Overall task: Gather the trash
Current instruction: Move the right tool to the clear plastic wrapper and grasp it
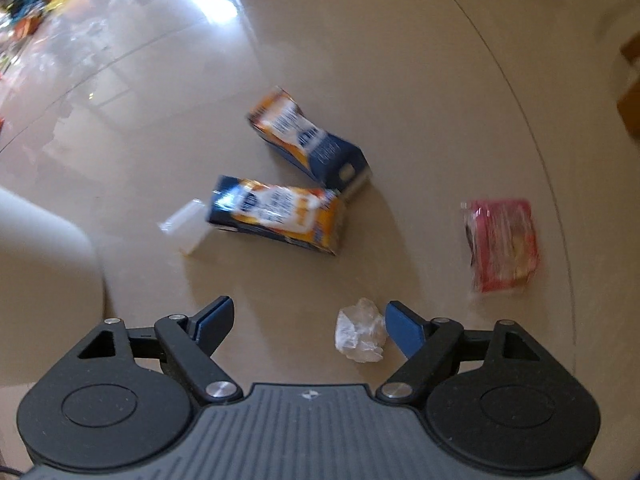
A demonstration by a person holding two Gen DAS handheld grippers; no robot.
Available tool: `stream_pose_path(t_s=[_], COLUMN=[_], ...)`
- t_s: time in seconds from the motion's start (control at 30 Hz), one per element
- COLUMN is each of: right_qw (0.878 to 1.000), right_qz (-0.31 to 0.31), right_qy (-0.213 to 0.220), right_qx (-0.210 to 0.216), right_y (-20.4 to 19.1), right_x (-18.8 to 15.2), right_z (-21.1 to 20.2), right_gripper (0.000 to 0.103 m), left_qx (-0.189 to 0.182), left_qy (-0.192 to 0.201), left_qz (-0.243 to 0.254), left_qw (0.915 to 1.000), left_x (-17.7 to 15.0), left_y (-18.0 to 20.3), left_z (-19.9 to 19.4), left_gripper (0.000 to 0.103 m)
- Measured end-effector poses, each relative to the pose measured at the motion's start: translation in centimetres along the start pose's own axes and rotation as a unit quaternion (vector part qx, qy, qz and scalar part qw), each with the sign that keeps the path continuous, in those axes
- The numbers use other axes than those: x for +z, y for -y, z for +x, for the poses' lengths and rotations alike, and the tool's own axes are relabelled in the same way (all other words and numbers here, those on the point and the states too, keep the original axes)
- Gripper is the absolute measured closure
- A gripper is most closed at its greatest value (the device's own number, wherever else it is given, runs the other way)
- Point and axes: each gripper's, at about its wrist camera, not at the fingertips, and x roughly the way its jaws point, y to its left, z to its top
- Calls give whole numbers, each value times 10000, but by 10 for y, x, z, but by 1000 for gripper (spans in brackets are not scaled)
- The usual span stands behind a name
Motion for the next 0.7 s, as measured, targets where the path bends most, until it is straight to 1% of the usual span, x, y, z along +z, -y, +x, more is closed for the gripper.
stream_pose_path(t_s=[0.07,0.23,0.3,0.47,0.57,0.63,0.7], right_qw=[9999,9992,9985,9972,9975,9972,9969], right_qz=[120,49,129,420,310,248,287], right_qy=[-81,-218,-305,-399,-345,-331,-394], right_qx=[-64,-328,-427,-465,-536,-629,-619], right_y=[3,10,16,28,24,22,23], right_x=[-2,-7,-9,-11,-13,-14,-16], right_z=[12,41,54,70,73,72,71], right_gripper=[20,27,30,36,41,53,55], left_qx=[-1,-3,-2,-14,0,3,3], left_qy=[2,-2,-8,-3,-11,-19,-18], left_qz=[-4,-15,-15,-36,-24,-32,-28], left_qw=[10000,10000,10000,10000,10000,10000,10000], left_x=[0,0,0,-1,0,0,0], left_y=[-1,-1,0,-1,0,0,0], left_z=[0,0,-1,-1,0,0,0], left_gripper=[90,90,90,90,90,90,90])
